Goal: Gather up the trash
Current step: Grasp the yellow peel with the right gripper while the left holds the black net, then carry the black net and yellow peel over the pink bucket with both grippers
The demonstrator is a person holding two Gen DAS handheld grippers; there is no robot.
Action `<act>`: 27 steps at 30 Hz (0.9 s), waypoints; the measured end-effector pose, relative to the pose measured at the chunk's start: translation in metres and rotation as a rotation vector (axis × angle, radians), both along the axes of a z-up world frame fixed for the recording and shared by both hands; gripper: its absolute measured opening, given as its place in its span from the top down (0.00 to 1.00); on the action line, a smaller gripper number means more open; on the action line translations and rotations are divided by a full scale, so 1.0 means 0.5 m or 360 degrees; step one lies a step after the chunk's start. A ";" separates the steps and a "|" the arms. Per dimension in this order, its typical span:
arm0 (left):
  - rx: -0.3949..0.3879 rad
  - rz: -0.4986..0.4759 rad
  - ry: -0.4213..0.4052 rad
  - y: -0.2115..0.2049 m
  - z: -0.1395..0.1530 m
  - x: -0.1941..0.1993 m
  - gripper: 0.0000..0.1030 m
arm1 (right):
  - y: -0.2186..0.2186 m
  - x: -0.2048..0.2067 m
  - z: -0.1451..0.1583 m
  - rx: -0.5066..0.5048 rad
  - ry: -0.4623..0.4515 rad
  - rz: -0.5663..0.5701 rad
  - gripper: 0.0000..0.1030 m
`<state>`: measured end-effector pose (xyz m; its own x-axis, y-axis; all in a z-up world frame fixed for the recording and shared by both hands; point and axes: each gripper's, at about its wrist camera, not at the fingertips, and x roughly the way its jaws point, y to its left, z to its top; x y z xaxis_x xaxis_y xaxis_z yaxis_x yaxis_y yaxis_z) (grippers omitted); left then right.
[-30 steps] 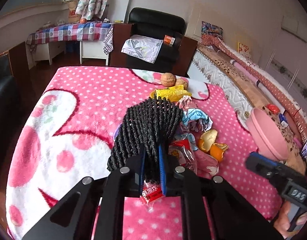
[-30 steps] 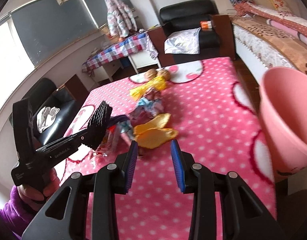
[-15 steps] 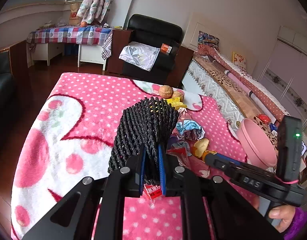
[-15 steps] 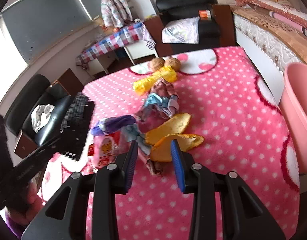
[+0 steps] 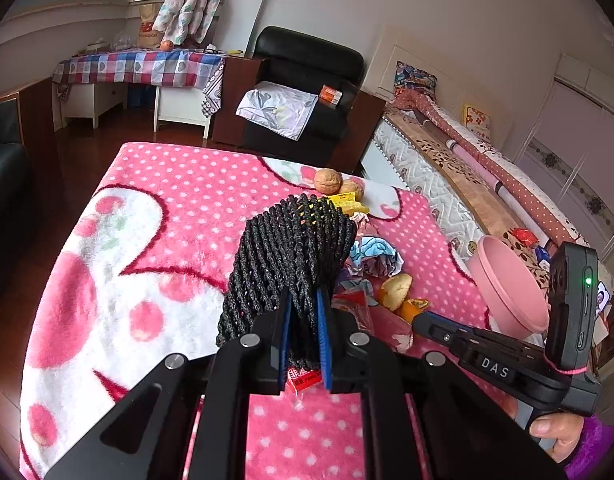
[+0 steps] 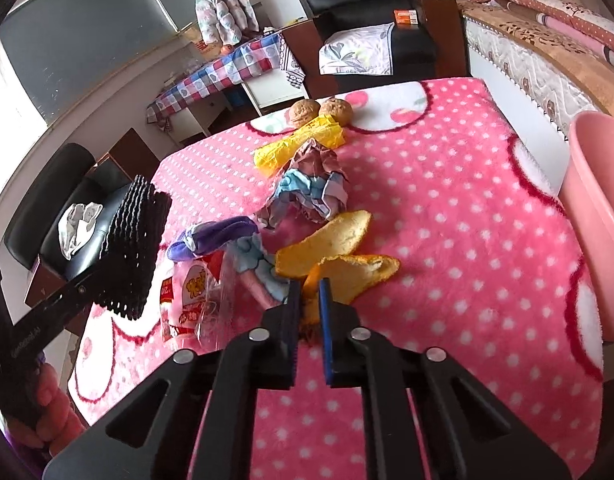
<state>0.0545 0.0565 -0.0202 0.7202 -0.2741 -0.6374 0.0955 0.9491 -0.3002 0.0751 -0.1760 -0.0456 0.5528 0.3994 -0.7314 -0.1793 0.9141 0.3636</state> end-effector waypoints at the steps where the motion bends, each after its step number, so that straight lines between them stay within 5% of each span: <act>1: 0.0002 -0.0002 -0.0002 -0.002 0.002 -0.001 0.89 | -0.002 -0.004 0.002 -0.0004 -0.0007 0.0005 0.92; 27: 0.0064 -0.0103 -0.0052 -0.093 0.054 -0.029 0.89 | -0.101 -0.093 0.069 0.0006 -0.0255 -0.0037 0.92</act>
